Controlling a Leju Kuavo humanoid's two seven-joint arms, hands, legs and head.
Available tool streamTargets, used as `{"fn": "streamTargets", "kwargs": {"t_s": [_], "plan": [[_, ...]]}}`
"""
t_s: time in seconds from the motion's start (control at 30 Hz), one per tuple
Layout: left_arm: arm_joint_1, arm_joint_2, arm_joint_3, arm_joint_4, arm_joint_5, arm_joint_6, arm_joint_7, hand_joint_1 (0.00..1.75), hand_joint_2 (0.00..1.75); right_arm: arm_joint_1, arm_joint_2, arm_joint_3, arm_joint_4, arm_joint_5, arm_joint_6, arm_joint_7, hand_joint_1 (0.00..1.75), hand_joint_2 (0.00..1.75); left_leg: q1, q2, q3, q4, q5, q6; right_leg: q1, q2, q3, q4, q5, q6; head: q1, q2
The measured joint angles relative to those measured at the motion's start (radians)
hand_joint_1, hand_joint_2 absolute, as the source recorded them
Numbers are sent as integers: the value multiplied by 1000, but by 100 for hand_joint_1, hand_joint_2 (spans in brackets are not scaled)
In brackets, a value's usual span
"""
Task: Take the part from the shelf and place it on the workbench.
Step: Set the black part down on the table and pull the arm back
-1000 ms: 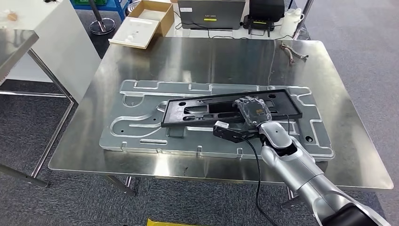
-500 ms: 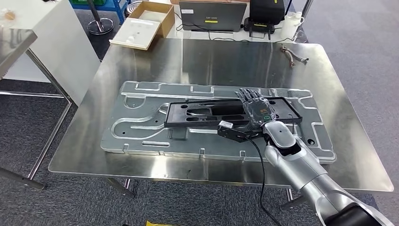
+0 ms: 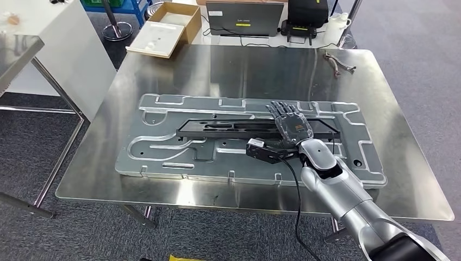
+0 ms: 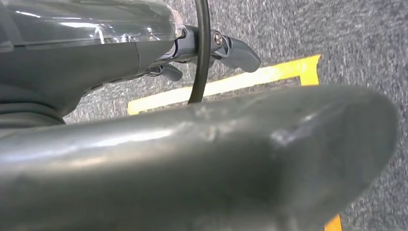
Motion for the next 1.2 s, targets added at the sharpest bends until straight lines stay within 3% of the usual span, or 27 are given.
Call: {"fn": "streamTargets", "kwargs": {"t_s": [0.07,0.17,0.2,0.23,0.3,0.37,0.4,0.5,0.53,0.6,0.67,0.7,0.73,0.77,0.8,0.83,0.9,0.97,1.03,1.07,1.1,1.17,1.2], "plan": [[1,0,4,0,3,-3,-3,0,0,-1,0,0,0,-1,0,-2,0,0,1,2,-15,43,-40,-13,-6,-3,-1,-5,8,-10,0,0],[1,0,12,0,6,-8,-8,0,0,0,-7,0,1,-2,0,-3,0,0,5,6,-79,220,-149,-27,-6,-9,-10,-4,14,-17,0,0],[2,0,14,0,6,-10,-9,0,0,1,-10,0,2,-2,1,-3,0,0,6,7,-92,264,-166,-30,-6,-10,-15,-1,16,-18,0,0],[2,0,15,0,7,-12,-9,0,0,3,-12,0,2,-2,1,-3,0,0,6,7,-88,273,-163,-31,-6,-10,-20,2,18,-17,0,0],[2,0,16,0,8,-14,-9,0,0,4,-12,0,2,-3,1,-4,0,0,8,7,-26,179,-115,-31,-7,-9,-29,8,22,-12,0,0],[-1,0,16,0,8,-14,-9,0,0,3,-13,0,2,-3,0,-5,0,0,8,-1,44,52,-76,-22,-6,-6,-35,14,28,-3,0,0],[-1,0,16,0,8,-14,-9,0,0,2,-13,0,2,-3,0,-6,0,0,6,-4,60,19,-67,-15,-6,-5,-37,15,32,3,0,0],[1,1,18,0,11,-14,-9,0,0,1,-13,-1,2,-3,1,-7,0,0,2,-2,57,4,-49,8,-8,-4,-41,11,44,24,0,0],[0,1,19,0,12,-14,-9,0,0,2,-11,-1,3,-3,1,-7,0,0,3,-1,53,1,-39,17,-9,-2,-47,16,35,30,0,0],[-3,1,20,0,14,-15,-9,0,0,2,-6,-2,4,-3,1,-7,0,0,5,2,37,-5,-18,32,-13,6,-73,73,-29,37,0,0],[-4,1,21,0,15,-16,-9,0,0,2,1,-3,6,-4,1,-7,0,0,2,3,14,-5,-1,38,-15,13,-108,192,-117,41,0,0],[-4,1,22,0,16,-16,-9,0,0,3,3,-3,7,-4,2,-7,0,0,0,3,2,-4,8,39,-15,14,-118,246,-142,42,0,0],[-4,1,24,0,17,-16,-9,0,0,4,5,-3,8,-4,2,-7,0,0,-2,3,-10,-3,16,39,-15,14,-114,273,-145,42,0,0],[-4,1,25,0,18,-17,-9,0,0,5,6,-3,9,-4,3,-7,0,0,-4,3,-22,-2,25,39,-14,14,-93,267,-130,39,0,0],[-4,1,26,0,19,-18,-9,0,0,5,7,-3,10,-4,3,-7,0,0,-6,3,-33,-1,33,38,-12,14,-55,227,-104,34,0,0],[-4,1,27,0,20,-18,-9,0,0,3,7,-3,10,-4,4,-7,0,0,-7,3,-42,1,41,37,-9,11,-5,163,-84,26,0,0],[-4,0,31,0,22,-19,-10,0,0,-2,8,-3,10,-4,4,-7,0,0,-9,3,-53,1,56,30,1,3,81,36,-77,12,0,0],[-4,-1,36,0,24,-19,-10,0,0,-7,9,-3,9,-4,5,-8,0,0,-7,6,-56,-5,73,19,10,0,107,-16,-82,4,0,0],[-3,-1,40,0,26,-19,-10,0,0,-8,9,-3,10,-4,6,-10,0,0,-6,6,-61,-10,79,6,8,0,97,-26,-60,-4,0,0],[-3,-1,41,0,27,-19,-10,0,0,-8,9,-3,10,-4,8,-10,0,0,-6,5,-68,0,60,-1,4,-2,88,-31,-46,-9,0,0],[-2,0,41,0,27,-19,-10,0,0,-7,9,-3,10,-4,9,-10,0,0,-6,5,-79,29,21,-8,0,-4,76,-35,-31,-15,0,0],[-1,0,41,0,27,-19,-10,0,0,-6,6,-3,10,-5,11,-10,0,0,0,7,-108,138,-88,-20,-2,-7,46,-36,-6,-21,0,0],[-1,0,41,0,27,-19,-10,0,0,-6,3,-3,10,-5,11,-11,0,0,3,7,-119,204,-128,-25,-2,-9,29,-34,6,-21,0,0]]}}
